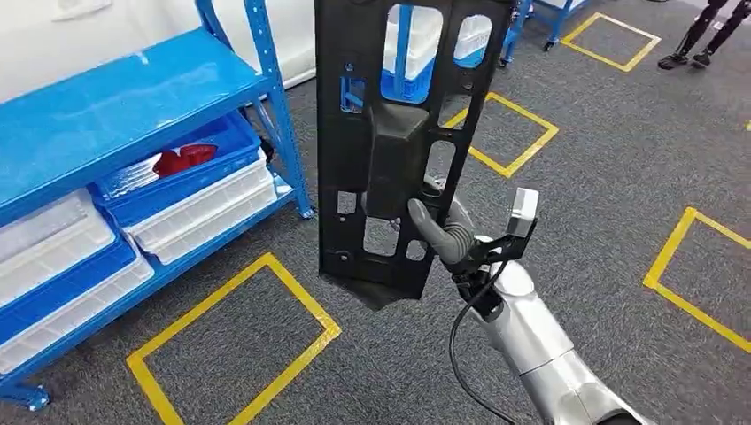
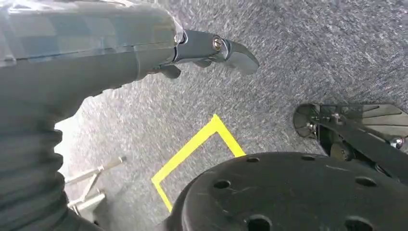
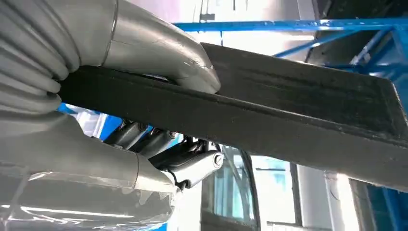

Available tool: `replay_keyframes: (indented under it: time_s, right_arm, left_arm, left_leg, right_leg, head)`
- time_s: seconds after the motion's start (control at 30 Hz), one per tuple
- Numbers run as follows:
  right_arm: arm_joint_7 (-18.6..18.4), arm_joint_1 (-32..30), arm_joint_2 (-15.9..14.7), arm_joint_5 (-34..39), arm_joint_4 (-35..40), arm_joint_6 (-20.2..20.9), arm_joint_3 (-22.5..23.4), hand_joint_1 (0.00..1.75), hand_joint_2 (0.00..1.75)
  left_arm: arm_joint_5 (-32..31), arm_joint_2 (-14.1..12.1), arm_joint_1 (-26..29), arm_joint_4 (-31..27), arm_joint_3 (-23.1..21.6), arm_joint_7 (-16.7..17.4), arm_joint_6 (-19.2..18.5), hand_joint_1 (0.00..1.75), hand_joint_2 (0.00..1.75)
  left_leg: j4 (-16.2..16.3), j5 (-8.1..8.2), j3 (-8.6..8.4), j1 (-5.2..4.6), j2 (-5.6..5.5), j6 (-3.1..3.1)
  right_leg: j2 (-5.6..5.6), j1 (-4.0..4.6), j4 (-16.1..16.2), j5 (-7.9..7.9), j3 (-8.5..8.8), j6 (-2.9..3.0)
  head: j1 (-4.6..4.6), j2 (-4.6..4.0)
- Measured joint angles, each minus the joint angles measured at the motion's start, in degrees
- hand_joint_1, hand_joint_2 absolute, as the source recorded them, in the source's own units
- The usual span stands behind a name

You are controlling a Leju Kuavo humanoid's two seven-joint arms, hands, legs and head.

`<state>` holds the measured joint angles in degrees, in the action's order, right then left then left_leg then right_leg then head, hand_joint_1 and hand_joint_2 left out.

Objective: Take the parts from the cabinet and place them on the table.

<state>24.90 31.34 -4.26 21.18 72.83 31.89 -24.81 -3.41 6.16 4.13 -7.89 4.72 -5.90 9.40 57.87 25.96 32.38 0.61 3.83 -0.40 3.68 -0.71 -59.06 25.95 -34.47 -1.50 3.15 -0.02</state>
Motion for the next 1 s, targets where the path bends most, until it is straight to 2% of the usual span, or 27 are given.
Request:
replay_keyframes:
  time_s: [0.03, 0.13, 0.17, 0.2, 0.23, 0.3, 0.33, 0.37, 0.4, 0.43, 0.47, 0.5, 0.53, 0.57, 0.63, 0.67, 0.7, 0.73, 0.77, 0.8, 0.83, 0.87, 0.9, 0.93, 0.97, 1.0]
  right_arm:
    - [0.0, 0.1, 0.0, 0.1, 0.0, 0.0, 0.0, 1.75, 1.75]
    - [0.0, 0.0, -0.1, 0.1, -0.2, 0.0, 0.0, 1.75, 1.75]
    - [0.1, 0.0, 0.0, 0.1, -0.2, 0.0, 0.0, 1.75, 1.75]
    - [0.1, 0.2, -0.1, 0.2, -0.2, 0.0, 0.0, 1.75, 1.75]
    - [0.1, 0.2, 0.0, 0.2, -0.2, 0.0, 0.0, 1.75, 1.75]
    - [0.1, 0.1, 0.1, 0.2, -0.4, 0.0, -0.2, 1.75, 1.75]
    - [0.1, 0.0, 0.1, 0.2, -0.6, 0.0, -0.2, 1.75, 1.75]
    - [0.1, -0.1, 0.1, 0.2, -0.8, 0.0, -0.2, 1.75, 1.75]
    - [0.1, -0.1, 0.1, 0.2, -0.9, 0.0, -0.2, 1.75, 1.75]
    - [0.1, -0.1, 0.1, 0.2, -0.9, 0.0, -0.2, 1.75, 1.75]
    - [0.1, 0.0, 0.1, 0.2, -0.9, 0.0, -0.2, 1.75, 1.75]
    - [0.2, 0.0, 0.1, 0.2, -1.0, 0.0, -0.2, 1.75, 1.75]
    - [0.3, 0.0, 0.1, 0.2, -1.1, 0.0, -0.2, 1.75, 1.75]
    - [0.3, -0.1, 0.1, 0.2, -1.2, 0.1, -0.2, 1.75, 1.75]
    - [0.5, -0.4, 0.0, 0.2, -1.5, 0.1, -0.2, 1.75, 1.75]
    - [0.5, -0.5, -0.2, 0.2, -1.4, 0.1, -0.2, 1.75, 1.75]
    - [0.7, -0.4, -0.2, 0.3, -1.4, 0.1, -0.2, 1.75, 1.75]
    - [0.8, -0.2, -0.2, 0.3, -1.4, 0.1, -0.2, 1.75, 1.75]
    - [0.8, -0.3, -0.2, 0.3, -1.4, 0.1, -0.2, 1.75, 1.75]
    - [0.8, -0.5, -0.2, 0.2, -1.5, 0.1, -0.2, 1.75, 1.75]
    - [0.8, -0.7, -0.2, 0.2, -1.6, 0.1, -0.2, 1.75, 1.75]
    - [0.8, -0.9, -0.2, 0.2, -1.7, 0.1, -0.2, 1.75, 1.75]
    - [0.8, -0.9, -0.2, 0.2, -1.7, 0.1, -0.2, 1.75, 1.75]
    - [0.8, -0.9, -0.4, 0.2, -1.8, 0.1, -0.2, 1.75, 1.75]
    - [0.9, -0.8, -0.4, 0.2, -1.8, 0.1, -0.2, 1.75, 1.75]
    - [0.9, -0.7, -0.4, 0.2, -1.8, 0.1, -0.2, 1.75, 1.75]
  left_arm:
    - [0.0, 0.0, 0.0, 0.0, 0.0, 0.1, 0.1, 0.0, 1.75]
    - [-0.1, 0.0, 0.1, 0.0, 0.0, 0.4, 0.1, 0.0, 1.75]
    - [-0.2, -0.1, 0.1, 0.0, 0.0, 0.5, 0.1, 0.0, 1.75]
    - [-0.2, -0.1, -0.1, 0.0, 0.0, 0.4, 0.1, 0.0, 1.75]
    - [-0.2, -0.1, -0.3, 0.0, 0.0, 0.5, 0.1, 0.0, 1.75]
    - [-0.2, -0.1, -0.7, 0.0, 0.0, 0.6, 0.0, 0.0, 1.75]
    - [-0.2, -0.1, -0.8, 0.0, 0.0, 0.6, 0.0, 0.0, 1.75]
    - [-0.2, -0.1, -0.9, 0.0, 0.0, 0.6, 0.0, 0.0, 1.75]
    - [-0.2, -0.1, -0.9, 0.0, 0.0, 0.6, 0.0, 0.0, 1.75]
    - [-0.2, -0.1, -0.9, 0.0, 0.0, 0.8, 0.0, 0.0, 1.75]
    - [-0.2, -0.1, -0.8, 0.0, 0.0, 0.8, 0.0, 0.0, 1.75]
    - [-0.3, -0.1, -0.9, 0.0, 0.0, 0.9, 0.0, 0.0, 1.75]
    - [-0.4, -0.1, -1.0, 0.0, 0.0, 1.0, 0.0, 0.0, 1.75]
    - [-0.4, -0.1, -1.0, 0.0, 0.0, 1.1, 0.0, 0.0, 1.75]
    - [-0.8, -0.1, -1.1, 0.0, 0.0, 1.4, 0.0, 0.0, 1.75]
    - [-0.9, 0.2, -1.1, 0.0, 0.0, 1.5, -0.2, 0.0, 1.75]
    - [-1.0, 0.1, -0.9, 0.0, 0.0, 1.7, -0.2, 0.0, 1.75]
    - [-1.0, 0.1, -0.8, 0.0, 0.0, 1.8, -0.2, 0.0, 1.75]
    - [-1.0, 0.1, -0.8, 0.0, 0.0, 1.9, -0.2, 0.0, 1.75]
    - [-1.0, 0.1, -0.8, 0.0, 0.0, 2.0, -0.2, 0.0, 1.75]
    - [-1.1, 0.1, -0.7, 0.0, 0.0, 2.1, -0.2, 0.0, 1.75]
    - [-1.1, 0.1, -0.7, 0.0, 0.0, 2.2, -0.2, 0.0, 1.75]
    - [-1.2, 0.1, -0.7, 0.0, 0.0, 2.3, -0.2, 0.0, 1.75]
    - [-1.2, 0.1, -0.6, 0.0, 0.0, 2.3, -0.3, 0.0, 1.75]
    - [-1.2, 0.1, -0.6, 0.0, 0.0, 2.3, -0.3, 0.0, 1.75]
    - [-1.2, 0.1, -0.5, 0.0, 0.0, 2.3, -0.3, 0.0, 1.75]
  left_leg:
    - [0.0, 0.08, -0.11, 0.03, 0.23, -0.35]
    - [-0.6, 0.01, -0.58, -0.01, 1.59, -1.54]
    - [0.1, 0.65, -0.25, 0.21, 0.22, -1.86]
    - [2.4, 2.46, 0.77, 0.23, -2.1, -1.81]
    - [6.9, 5.01, 2.7, 0.14, -3.46, -1.82]
    - [16.5, 8.9, 7.1, -0.01, -4.29, -1.85]
    - [19.1, 9.24, 8.43, -0.08, -4.32, -1.73]
    - [18.4, 7.91, 8.35, -0.15, -4.34, -1.51]
    - [15.1, 5.45, 6.9, -0.18, -4.5, -1.27]
    - [10.1, 2.64, 4.69, -0.18, -4.98, -0.98]
    - [4.5, -0.09, 2.29, -0.16, -6.55, -0.57]
    - [1.6, -0.06, 1.01, -0.13, -9.42, -0.01]
    - [0.3, 0.02, 0.6, 0.05, -9.24, -0.13]
    - [0.5, -0.03, 0.71, -0.15, -8.83, -0.06]
    - [0.3, -0.19, 0.54, -0.34, -7.85, 0.39]
    - [-0.6, -0.6, 0.25, 0.37, -6.89, 0.84]
    - [-0.9, -0.62, -0.07, 0.32, -5.99, 1.26]
    - [-0.9, -0.59, -0.18, 0.28, -5.26, 1.48]
    - [-0.9, -0.56, -0.19, 0.19, -4.63, 1.5]
    - [-0.9, -0.48, -0.19, 0.14, -3.92, 1.46]
    - [-0.8, -0.38, -0.17, 0.14, -3.17, 1.41]
    - [-0.8, -0.28, -0.24, 0.14, -2.5, 1.3]
    - [-0.8, -0.16, -0.35, 0.14, -1.8, 1.22]
    - [-0.7, -0.01, -0.51, 0.14, -1.19, 1.05]
    - [-0.7, 0.2, -0.73, 0.15, -0.64, 0.8]
    - [-0.7, 0.43, -0.98, 0.02, -0.13, 0.44]
  right_leg:
    - [-0.86, 0.0, 0.3, -0.39, -0.23, 0.76]
    - [-2.32, 0.21, 0.5, -0.57, -0.52, 1.97]
    - [-2.95, -0.37, 0.8, -0.91, -0.18, 2.49]
    - [-3.4, -0.35, 0.9, -1.06, -0.18, 2.84]
    - [-3.82, -0.24, 0.9, -1.12, -0.23, 3.21]
    - [-4.94, 0.25, 0.9, -1.11, -0.24, 3.62]
    - [-5.72, 0.46, 0.9, -1.11, -0.21, 3.67]
    - [-6.68, 0.59, 0.8, -1.11, -0.16, 3.67]
    - [-7.62, 0.68, 0.6, -1.09, -0.12, 3.69]
    - [-8.5, 0.73, 0.4, -1.04, -0.07, 3.68]
    - [-9.32, 0.74, 0.2, -0.95, -0.06, 3.55]
    - [-9.89, 0.77, 0.1, -0.88, -0.32, 3.41]
    - [-10.54, 0.79, -0.2, -0.94, -0.74, 3.08]
    - [-11.24, 0.38, 0.0, -1.19, -1.04, 2.65]
    - [-12.58, 0.19, 0.5, -1.45, -1.31, 1.78]
    - [-12.4, 0.46, 0.1, -1.28, -1.14, 1.58]
    - [-8.69, 0.86, -1.6, -0.1, -1.86, 1.37]
    - [-6.28, 0.75, -4.9, 1.93, -3.57, 1.05]
    - [-4.92, 0.52, -9.2, 4.03, -5.75, 0.74]
    - [-4.32, 0.26, -13.6, 5.76, -8.01, 0.47]
    - [-4.14, -0.04, -17.0, 6.57, -9.89, 0.21]
    - [-3.99, -0.26, -17.2, 5.87, -10.11, 0.03]
    - [-3.81, -0.49, -14.6, 4.01, -8.81, -0.1]
    - [-3.44, -0.6, -9.6, 1.5, -6.19, -0.13]
    - [-2.43, -0.59, -3.7, -0.91, -2.84, -0.05]
    - [-0.34, -0.43, 0.7, -1.13, -0.74, 0.24]
  head:
    - [0.0, 0.0]
    - [-0.02, 0.0]
    - [0.0, 0.0]
    - [0.0, 0.0]
    - [-0.02, 0.0]
    - [0.0, 0.0]
    - [0.0, 0.0]
    - [0.0, 0.0]
    - [0.0, 0.0]
    - [0.0, 0.0]
    - [0.0, 0.0]
    - [0.0, 0.0]
    - [-0.02, 0.0]
    - [-0.02, 0.0]
    - [0.0, 0.0]
    - [-0.02, 0.0]
    - [-0.02, 0.0]
    - [0.0, 0.0]
    - [-0.02, 0.0]
    - [-0.02, 0.0]
    - [-0.02, 0.0]
    - [-0.02, 0.0]
    - [-0.02, 0.0]
    - [-0.02, 0.0]
    - [-0.02, 0.0]
    - [-0.02, 0.0]
